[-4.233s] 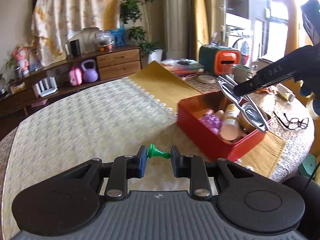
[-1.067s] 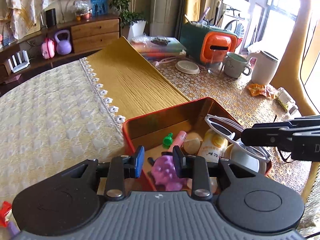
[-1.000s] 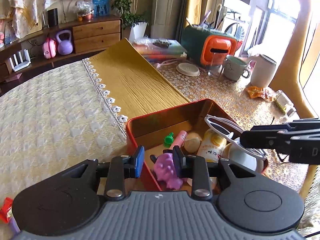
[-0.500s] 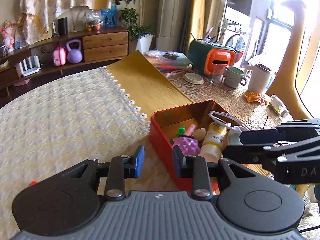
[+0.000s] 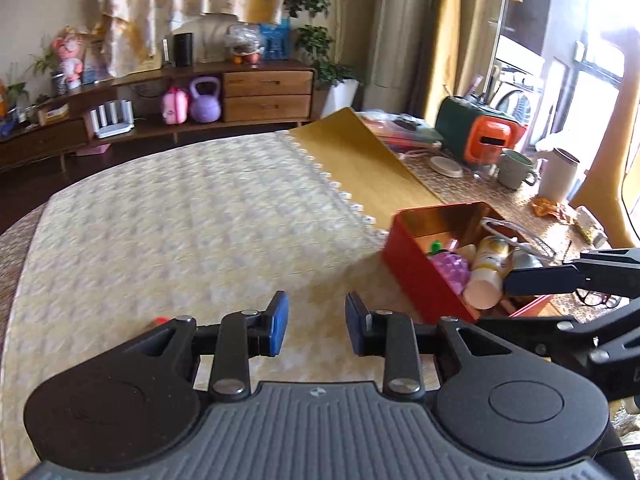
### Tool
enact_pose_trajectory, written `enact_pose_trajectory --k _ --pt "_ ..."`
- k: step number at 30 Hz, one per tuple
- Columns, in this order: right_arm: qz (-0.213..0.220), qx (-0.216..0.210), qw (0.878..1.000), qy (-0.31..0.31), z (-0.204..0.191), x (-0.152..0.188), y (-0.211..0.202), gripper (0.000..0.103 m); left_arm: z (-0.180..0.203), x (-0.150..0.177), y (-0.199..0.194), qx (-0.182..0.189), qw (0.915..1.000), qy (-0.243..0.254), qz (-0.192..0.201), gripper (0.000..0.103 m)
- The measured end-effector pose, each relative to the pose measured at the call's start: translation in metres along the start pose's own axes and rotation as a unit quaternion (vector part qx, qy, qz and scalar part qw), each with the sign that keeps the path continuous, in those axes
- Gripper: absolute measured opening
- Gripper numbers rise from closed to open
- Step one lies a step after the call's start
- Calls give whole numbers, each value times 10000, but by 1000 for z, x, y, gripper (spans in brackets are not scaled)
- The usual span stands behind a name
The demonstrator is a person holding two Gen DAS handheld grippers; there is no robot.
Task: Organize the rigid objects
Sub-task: 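Move both tools back over the red wrapper and purple cap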
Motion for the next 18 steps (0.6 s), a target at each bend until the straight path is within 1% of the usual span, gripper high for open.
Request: enact_pose_trajectory --k 3,4,5,7,12,13,14,15,16,18 --pt "54 -84 9998 -174 -18 0 1 79 -14 5 -11 -99 9999 -95 46 31" --pt "69 -128 9997 -221 -24 0 2 81 -18 6 -14 -132 9998 -125 66 38" --pt "82 -155 9995 -267 -29 0 2 82 -22 8 -18 -171 9997 -145 102 53" --pt "124 -207 9990 -373 -40 0 4 85 -30 12 -26 -289 9992 -150 247 68" --pt "185 -312 9971 -671 -68 0 13 89 -48 15 -38 -462 9983 -126 326 69" --pt "196 -317 9966 -736 -74 0 15 91 -52 16 -39 -510 9980 -131 338 72" --pt "207 -325 9962 -782 -79 0 18 92 -56 17 -39 -571 9976 -147 349 77" --pt "219 -342 9958 -816 -84 0 21 95 -62 17 -40 -630 9972 -173 361 80" --pt "242 -358 9955 -848 -88 0 24 99 -68 19 -40 -686 9967 -216 375 82" --pt "299 -363 9949 -890 -95 0 29 102 -82 21 -41 -735 9960 -337 377 82"
Point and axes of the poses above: each gripper's, at about its wrist camera, not at the fingertips, and y roughly the way its jaws point, z to its right, x to its underside, the point moved 2 cm from there along y, roughly the way its jaws point, and after that the axes turned 14 degrees about x, right-handed, at the moved point
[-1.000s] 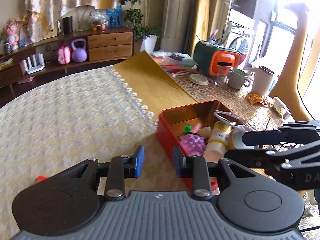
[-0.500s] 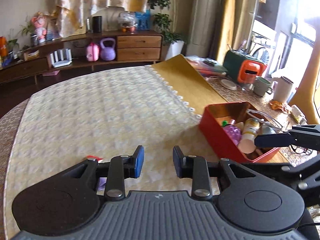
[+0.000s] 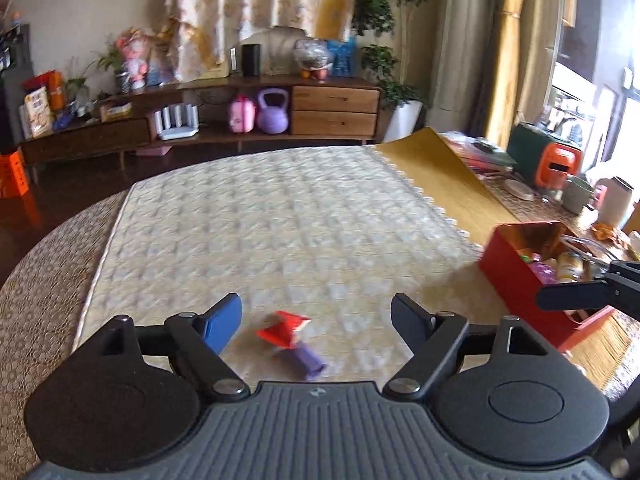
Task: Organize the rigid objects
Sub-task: 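Move both tools back over the red wrapper and purple cap, then grasp the red wrapper with the left gripper while the right gripper grasps the purple cap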
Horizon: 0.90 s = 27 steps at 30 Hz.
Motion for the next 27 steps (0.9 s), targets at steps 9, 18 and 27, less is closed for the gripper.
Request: enact_pose_trajectory --k 9,18,27 --pt "-79 -5 9995 -313 -23 -4 37 103 -54 3 22 -297 9989 -297 -214 82" --pt "-370 -105 9973 -628 -43 -7 77 102 -83 9 61 -154 9957 -731 -550 82" --pt "-613 -207 9953 -723 -55 0 102 99 -72 13 91 283 9963 -337 -739 82"
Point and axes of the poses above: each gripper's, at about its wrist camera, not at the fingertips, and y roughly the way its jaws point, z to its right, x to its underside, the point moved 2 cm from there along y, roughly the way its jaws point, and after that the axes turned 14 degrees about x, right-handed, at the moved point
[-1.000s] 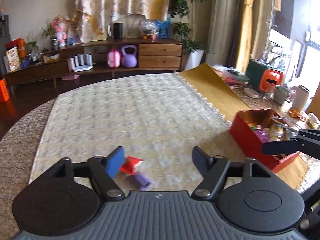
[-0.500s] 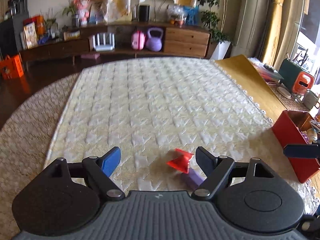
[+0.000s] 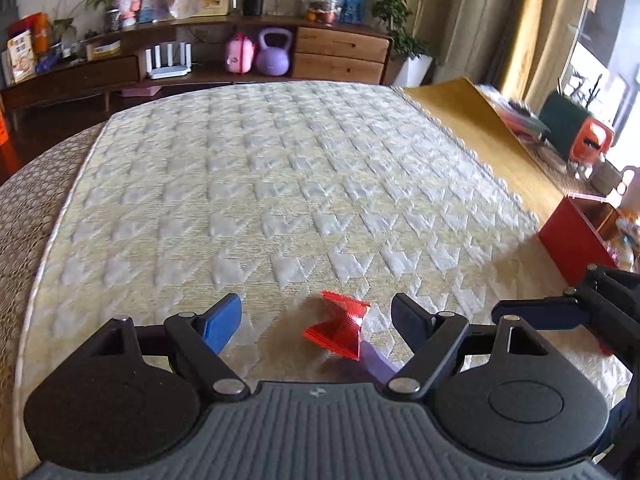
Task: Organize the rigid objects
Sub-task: 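Grasp the red wrapper with the left gripper while the right gripper grasps the purple cap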
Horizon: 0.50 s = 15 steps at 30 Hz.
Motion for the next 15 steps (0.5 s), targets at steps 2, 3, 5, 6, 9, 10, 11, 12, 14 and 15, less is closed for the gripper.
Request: enact_pose_trajectory --k 2,3,5,6,9,10,11,12,14,15 --pt "-49 13 10000 2 -2 1 4 96 0 0 6 21 10000 54 -41 82" --pt "-70 11 10000 14 -2 1 6 94 0 1 8 40 10000 69 -50 82" --pt "-110 17 9999 45 -2 2 9 91 1 2 12 39 9999 110 -64 82" --pt "-141 -8 9999 60 -2 2 11 85 0 3 14 15 9999 123 -78 82" --pt "-274 -99 9995 110 -2 3 18 73 -4 5 18 -7 9999 109 -110 82" --pt "-282 -86 9995 124 -1 3 19 73 -4 6 19 -30 9999 123 -110 82" --pt "-291 -92 9994 141 -1 3 20 72 -5 8 19 -70 9998 155 -97 82" --pt "-303 -101 9994 154 -1 4 21 69 -5 9 19 -94 9997 193 -93 82" --pt "-319 -94 9993 160 -1 4 23 66 -5 11 19 -104 9996 251 -53 82" --pt "-323 -87 9993 150 -2 4 24 63 -4 12 19 -114 9996 274 -31 81"
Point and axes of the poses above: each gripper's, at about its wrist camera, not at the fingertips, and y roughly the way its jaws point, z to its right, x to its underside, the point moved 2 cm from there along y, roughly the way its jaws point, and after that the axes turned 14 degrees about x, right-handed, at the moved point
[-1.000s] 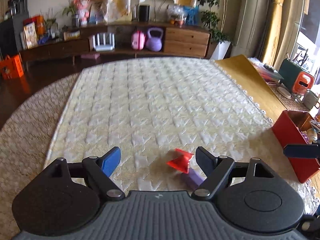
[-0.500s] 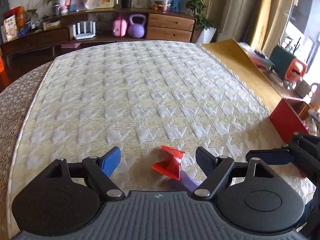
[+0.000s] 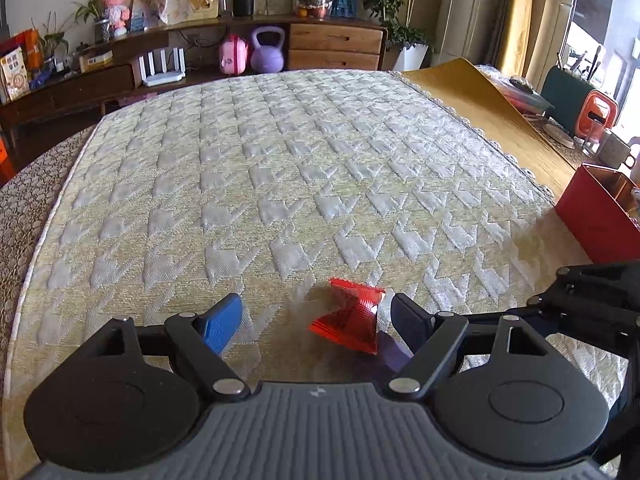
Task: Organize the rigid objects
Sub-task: 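Grasp the red wrapper with the left gripper while the right gripper grasps the purple cap, then carry the red wrapper and purple cap over the red tin with both grippers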
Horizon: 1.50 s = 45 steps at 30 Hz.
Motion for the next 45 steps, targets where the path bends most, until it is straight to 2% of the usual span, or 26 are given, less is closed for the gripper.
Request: enact_pose_trajectory --k 6,8,10,18,24,31,45 --pt "-8 -13 10000 -80 -5 -3 8 47 6 3 0 -5 9996 267 53 56" --pt "5 3 9999 -123 -6 -4 10 44 9 4 0 15 9993 371 49 41" --pt "13 11 9999 -129 -6 -5 11 40 10 4 -1 42 9991 423 43 33" --pt "25 65 9999 -108 -3 -6 13 22 2 2 -6 124 9998 141 67 31" --pt "-1 243 9997 99 10 3 3 21 -4 0 -10 111 9997 -195 111 30" --pt "67 358 9976 590 38 10 -22 22 5 0 -19 61 9994 -287 169 30" --pt "268 745 9897 1196 89 25 -94 22 62 -11 -52 296 9990 -177 281 30"
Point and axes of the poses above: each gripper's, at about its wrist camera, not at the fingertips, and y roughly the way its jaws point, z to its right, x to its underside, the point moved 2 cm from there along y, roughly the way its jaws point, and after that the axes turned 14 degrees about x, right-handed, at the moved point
